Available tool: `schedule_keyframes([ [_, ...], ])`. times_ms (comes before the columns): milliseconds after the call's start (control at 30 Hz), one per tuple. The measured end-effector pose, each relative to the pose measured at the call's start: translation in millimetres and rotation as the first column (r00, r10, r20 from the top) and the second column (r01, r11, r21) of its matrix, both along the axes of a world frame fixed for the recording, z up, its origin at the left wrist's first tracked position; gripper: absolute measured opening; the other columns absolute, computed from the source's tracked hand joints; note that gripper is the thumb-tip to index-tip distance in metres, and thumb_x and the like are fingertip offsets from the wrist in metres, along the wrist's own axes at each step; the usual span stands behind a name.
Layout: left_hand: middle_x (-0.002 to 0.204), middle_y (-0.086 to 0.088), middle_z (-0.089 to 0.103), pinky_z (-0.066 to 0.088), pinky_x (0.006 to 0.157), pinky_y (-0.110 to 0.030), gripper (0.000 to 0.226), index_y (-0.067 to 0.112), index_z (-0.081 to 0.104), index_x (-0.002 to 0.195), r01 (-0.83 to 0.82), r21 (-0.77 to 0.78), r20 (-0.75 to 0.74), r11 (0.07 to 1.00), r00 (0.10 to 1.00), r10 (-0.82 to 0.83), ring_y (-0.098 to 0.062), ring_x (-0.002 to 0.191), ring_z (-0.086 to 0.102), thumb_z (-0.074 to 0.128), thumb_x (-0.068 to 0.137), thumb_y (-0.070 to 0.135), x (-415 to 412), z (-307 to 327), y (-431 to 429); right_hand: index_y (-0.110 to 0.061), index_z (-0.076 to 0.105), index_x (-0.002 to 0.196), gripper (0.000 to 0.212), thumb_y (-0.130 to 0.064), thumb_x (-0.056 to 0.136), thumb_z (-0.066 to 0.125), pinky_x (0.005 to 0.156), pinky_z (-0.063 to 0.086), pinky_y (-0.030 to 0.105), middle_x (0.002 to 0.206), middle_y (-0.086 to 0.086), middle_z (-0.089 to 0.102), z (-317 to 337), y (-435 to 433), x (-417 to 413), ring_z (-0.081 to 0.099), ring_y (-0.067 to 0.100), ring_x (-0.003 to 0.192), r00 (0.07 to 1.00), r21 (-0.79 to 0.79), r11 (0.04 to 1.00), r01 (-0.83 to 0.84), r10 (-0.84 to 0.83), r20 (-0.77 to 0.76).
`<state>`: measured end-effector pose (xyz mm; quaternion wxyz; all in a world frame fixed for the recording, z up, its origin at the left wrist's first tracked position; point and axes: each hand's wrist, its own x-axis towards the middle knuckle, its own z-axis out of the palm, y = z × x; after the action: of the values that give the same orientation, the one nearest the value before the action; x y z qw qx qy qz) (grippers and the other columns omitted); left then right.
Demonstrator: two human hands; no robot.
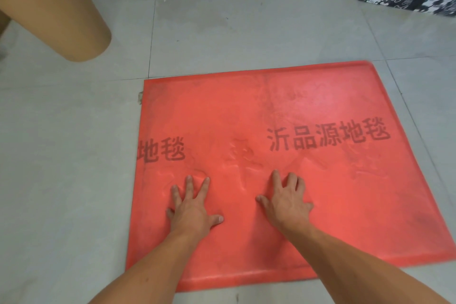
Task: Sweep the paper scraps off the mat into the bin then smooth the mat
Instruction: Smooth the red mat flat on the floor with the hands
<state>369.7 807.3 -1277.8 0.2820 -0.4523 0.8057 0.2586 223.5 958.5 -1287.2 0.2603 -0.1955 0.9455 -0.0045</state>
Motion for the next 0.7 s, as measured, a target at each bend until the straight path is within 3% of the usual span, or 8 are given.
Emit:
schedule_keyframes([
  [333, 0.157, 0.01, -0.021, 0.021, 0.112, -0.058, 0.105, 0.056, -0.006, 0.144, 0.009, 0.003, 0.055, 1.0, 0.998, -0.009, -0.032, 0.145, -0.017, 0.071, 0.072, 0.058, -5, 5, -1, -0.032, 0.022, 0.146, 0.08, -0.068, 0.081, 0.053, 0.089, 0.042, 0.065, 0.138, 0.006, 0.025, 3, -1, -1, 0.018, 0.028, 0.134, 0.999, 0.023, 0.999, -0.034, 0.034, -0.028],
  [433, 0.159, 0.004, 0.006, 0.027, 0.108, -0.053, 0.083, 0.052, 0.013, 0.144, 0.131, -0.135, 0.062, 0.982, 0.99, -0.123, -0.028, 0.144, 0.008, 0.057, 0.075, 0.068, -9, 12, -10, -0.03, 0.032, 0.139, 0.069, -0.07, 0.083, 0.044, 0.094, 0.037, 0.066, 0.142, 0.006, 0.027, 7, -5, -8, 0.02, 0.029, 0.136, 0.99, 0.04, 0.994, -0.099, 0.102, -0.092],
  [533, 0.142, 0.003, 0.039, 0.035, 0.102, -0.045, 0.054, 0.039, 0.043, 0.132, 0.176, -0.385, -0.124, 0.906, 0.963, -0.239, -0.021, 0.13, 0.034, 0.047, 0.083, 0.063, -22, 19, -34, -0.029, 0.036, 0.138, 0.064, -0.067, 0.087, 0.042, 0.098, 0.033, 0.066, 0.147, 0.007, 0.026, 10, -22, -22, 0.016, 0.03, 0.141, 0.984, -0.013, 0.991, -0.132, 0.129, -0.125],
  [600, 0.147, 0.001, 0.035, 0.035, 0.104, -0.047, 0.057, 0.037, 0.041, 0.136, 0.151, -0.378, -0.194, 0.913, 0.952, -0.237, -0.022, 0.135, 0.029, 0.051, 0.085, 0.059, -36, 16, -56, -0.029, 0.034, 0.14, 0.064, -0.065, 0.088, 0.043, 0.1, 0.032, 0.067, 0.151, 0.008, 0.022, 11, -41, -35, 0.011, 0.03, 0.144, 0.985, -0.05, 0.99, -0.129, 0.122, -0.123],
  [700, 0.16, 0.005, -0.003, 0.026, 0.109, -0.058, 0.088, 0.046, 0.01, 0.148, 0.112, -0.202, -0.089, 0.973, 0.987, -0.132, -0.028, 0.147, -0.003, 0.061, 0.078, 0.062, -60, 9, -85, -0.029, 0.03, 0.145, 0.064, -0.061, 0.091, 0.044, 0.101, 0.028, 0.071, 0.156, 0.007, 0.014, 13, -75, -53, 0.003, 0.03, 0.147, 0.985, -0.102, 0.984, -0.143, 0.131, -0.114],
])
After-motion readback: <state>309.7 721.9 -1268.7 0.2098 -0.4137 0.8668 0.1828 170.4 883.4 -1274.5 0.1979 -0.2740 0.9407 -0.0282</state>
